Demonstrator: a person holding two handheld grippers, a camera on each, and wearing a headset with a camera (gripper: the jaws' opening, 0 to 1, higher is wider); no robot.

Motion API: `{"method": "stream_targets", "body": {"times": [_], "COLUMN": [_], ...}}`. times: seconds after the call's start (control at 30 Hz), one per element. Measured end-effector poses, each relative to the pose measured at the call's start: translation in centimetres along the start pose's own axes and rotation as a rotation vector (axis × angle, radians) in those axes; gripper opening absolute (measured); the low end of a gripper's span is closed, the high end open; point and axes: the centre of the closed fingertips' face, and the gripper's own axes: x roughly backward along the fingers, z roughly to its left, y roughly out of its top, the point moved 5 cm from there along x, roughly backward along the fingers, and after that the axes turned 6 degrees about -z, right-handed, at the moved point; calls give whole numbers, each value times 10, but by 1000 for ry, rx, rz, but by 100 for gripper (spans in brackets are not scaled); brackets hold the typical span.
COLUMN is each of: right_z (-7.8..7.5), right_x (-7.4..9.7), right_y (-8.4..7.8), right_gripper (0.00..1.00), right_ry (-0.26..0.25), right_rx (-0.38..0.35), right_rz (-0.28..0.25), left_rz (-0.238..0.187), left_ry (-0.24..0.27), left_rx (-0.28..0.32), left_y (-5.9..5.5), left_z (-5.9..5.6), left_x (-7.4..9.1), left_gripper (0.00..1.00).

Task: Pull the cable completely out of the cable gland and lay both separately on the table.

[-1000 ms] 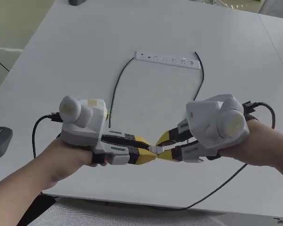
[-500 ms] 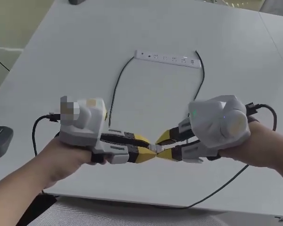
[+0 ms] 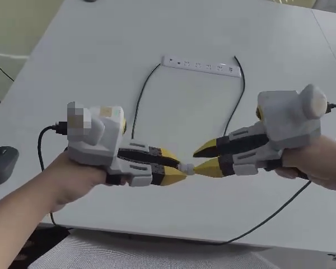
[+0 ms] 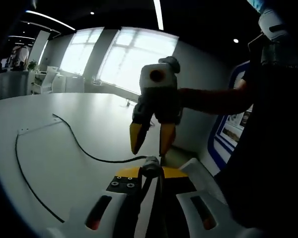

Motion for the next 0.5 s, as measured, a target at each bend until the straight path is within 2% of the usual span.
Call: {"method": "stream_targets", "body": {"times": [0.03, 0.1, 0.17, 0.2, 0.23, 0.3, 0.5], "right_z": [3, -6, -6, -3, -1, -2, 7], "right_x": [1, 1, 2, 2, 2, 1, -6], "right_y": [0, -2, -3, -3, -4, -5, -8], "right_gripper": [17, 16, 15, 15, 15, 12, 12], "right_ry": [56, 39, 85, 117, 143, 149, 185], "right_rx": [-82, -131, -195, -254, -278, -269, -287], "right_rz": [-37, -71, -105, -125, -126, -130, -100], "left_rz": [-6, -19, -26, -29, -31, -29, -29], "left_ry": [-5, -13, -20, -22, -25, -30, -40], "left_rx": [-7, -17, -26, -32, -40, -44, -70], "left_y": [2, 5, 6, 7, 7, 7, 7], "left_z": [-1, -3, -4, -5, -5, -6, -8], "left_x": [0, 0, 1, 1, 1, 1, 1], "left_gripper": [14, 14, 14, 14, 14, 14, 14]}}
